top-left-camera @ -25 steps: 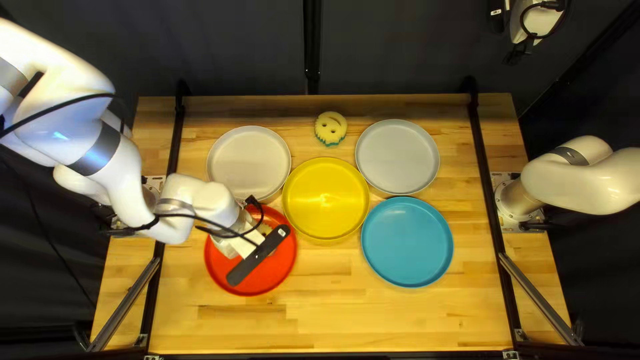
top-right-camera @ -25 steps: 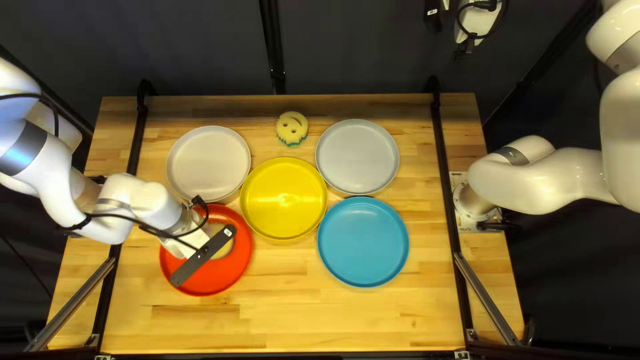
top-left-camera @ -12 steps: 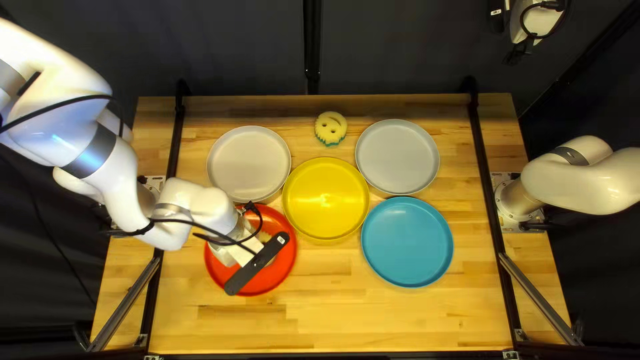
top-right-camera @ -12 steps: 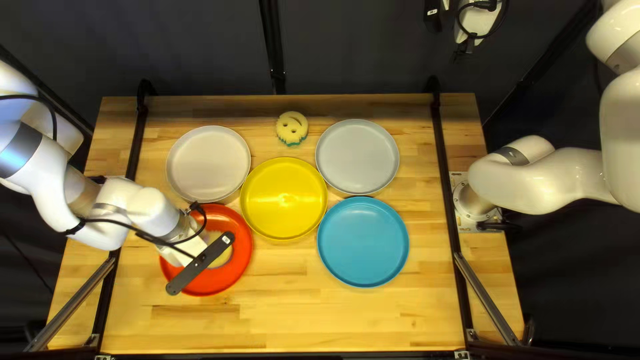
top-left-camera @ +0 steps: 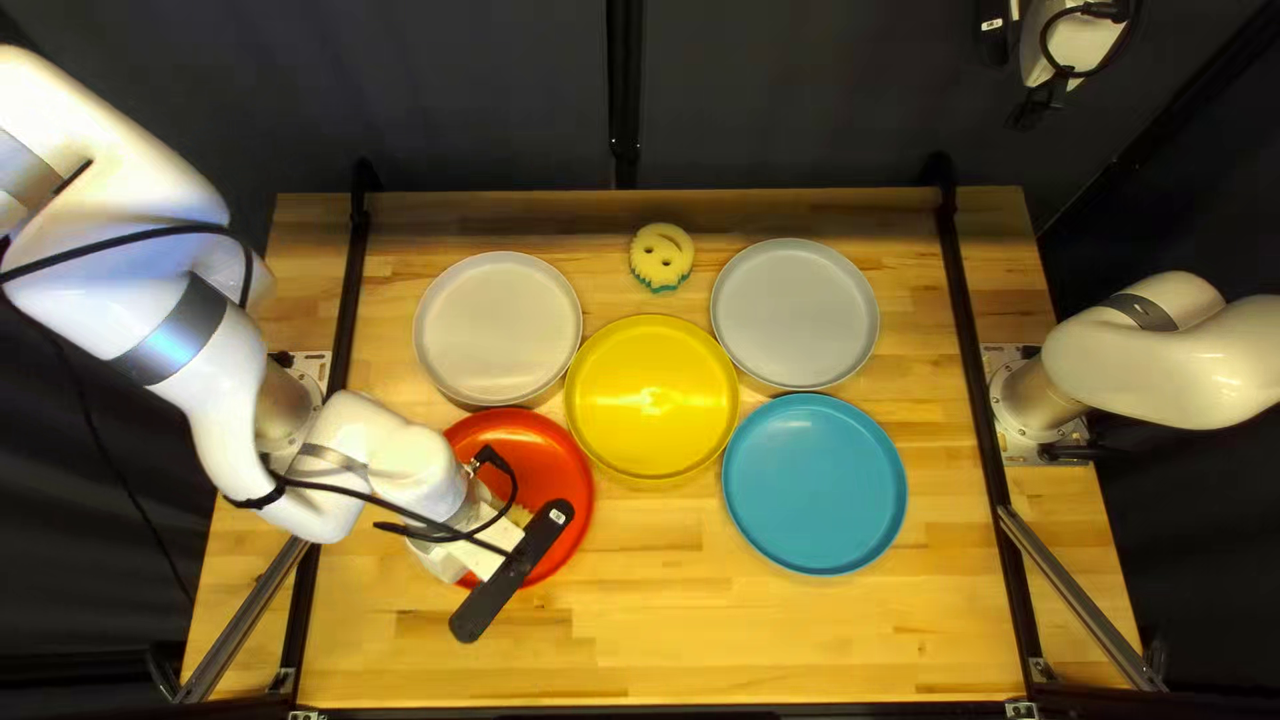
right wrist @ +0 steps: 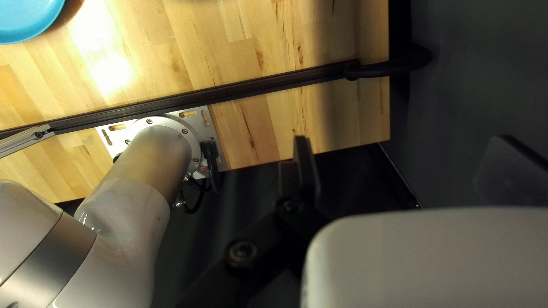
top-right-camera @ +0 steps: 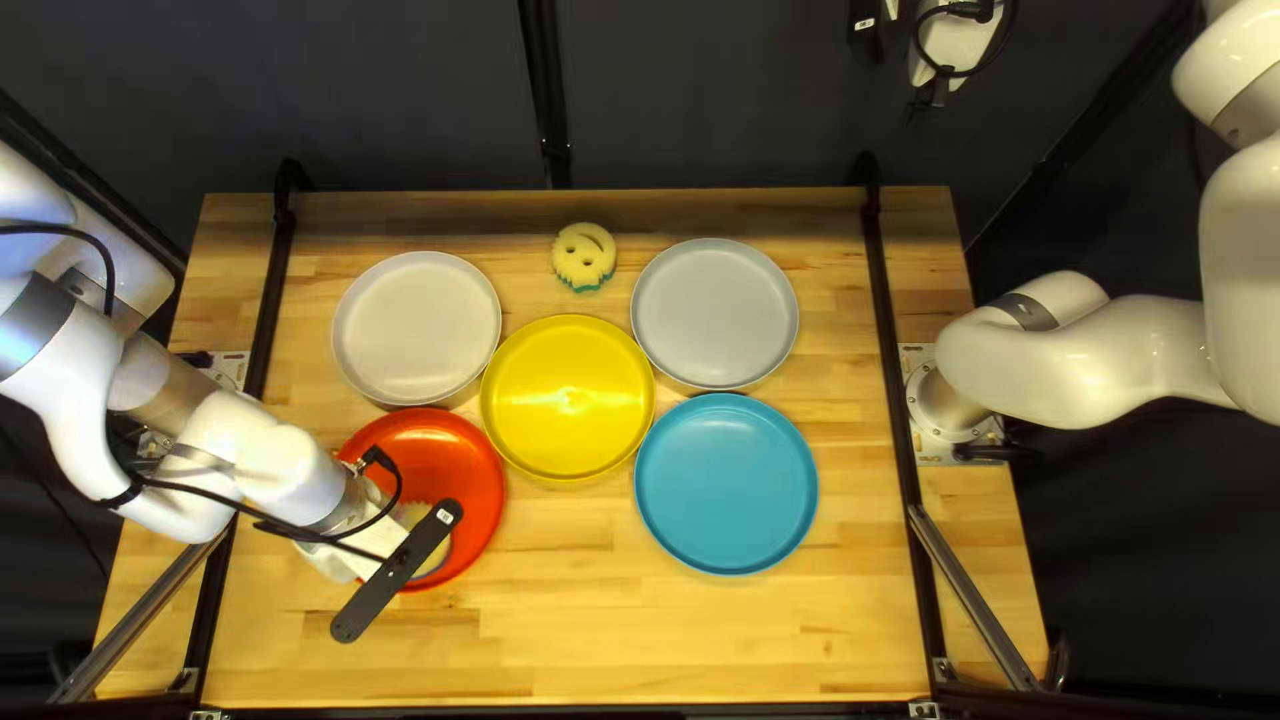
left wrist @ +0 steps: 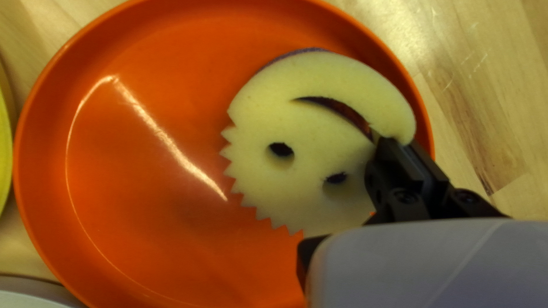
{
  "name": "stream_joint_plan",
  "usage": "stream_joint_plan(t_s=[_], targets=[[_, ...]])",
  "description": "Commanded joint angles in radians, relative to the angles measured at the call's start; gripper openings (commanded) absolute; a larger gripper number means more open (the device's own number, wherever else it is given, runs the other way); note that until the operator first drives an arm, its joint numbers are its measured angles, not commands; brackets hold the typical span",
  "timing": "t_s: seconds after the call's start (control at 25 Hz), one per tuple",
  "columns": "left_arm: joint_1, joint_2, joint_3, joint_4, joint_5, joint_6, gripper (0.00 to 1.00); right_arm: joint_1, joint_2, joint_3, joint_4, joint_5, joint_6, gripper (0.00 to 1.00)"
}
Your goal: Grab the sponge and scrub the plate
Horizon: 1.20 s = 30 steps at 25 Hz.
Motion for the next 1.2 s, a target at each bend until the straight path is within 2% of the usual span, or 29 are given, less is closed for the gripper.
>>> stream_joint_plan(t_s=[0.04, 0.32, 0.6, 0.72, 0.88, 1.0, 1.2], targets=[[0.038, -0.066, 0.07, -0.049, 0.004, 0.023, 0.0, 0.0, 0.0, 0.0, 0.0, 0.0, 0.0, 1.0], [0.068, -0.109, 0.109, -0.097, 0.007, 0.073, 0.0, 0.0, 0.0, 0.0, 0.0, 0.0, 0.0, 1.0], [-0.019, 0.026, 0.001, -0.14, -0.041, 0.071, 0.0, 0.0, 0.0, 0.0, 0.0, 0.0, 0.0, 1.0], [-0.058, 0.082, -0.07, -0.114, -0.043, 0.029, 0.0, 0.0, 0.0, 0.0, 0.0, 0.0, 0.0, 1.0], [-0.075, 0.113, -0.145, -0.027, -0.013, -0.057, 0.0, 0.0, 0.0, 0.0, 0.0, 0.0, 0.0, 1.0], [-0.067, 0.106, -0.149, 0.003, -0.003, -0.074, 0.0, 0.0, 0.0, 0.0, 0.0, 0.0, 0.0, 1.0], [0.004, 0.089, -0.097, -0.047, -0.025, 0.052, 0.0, 0.0, 0.0, 0.0, 0.0, 0.0, 0.0, 1.0]])
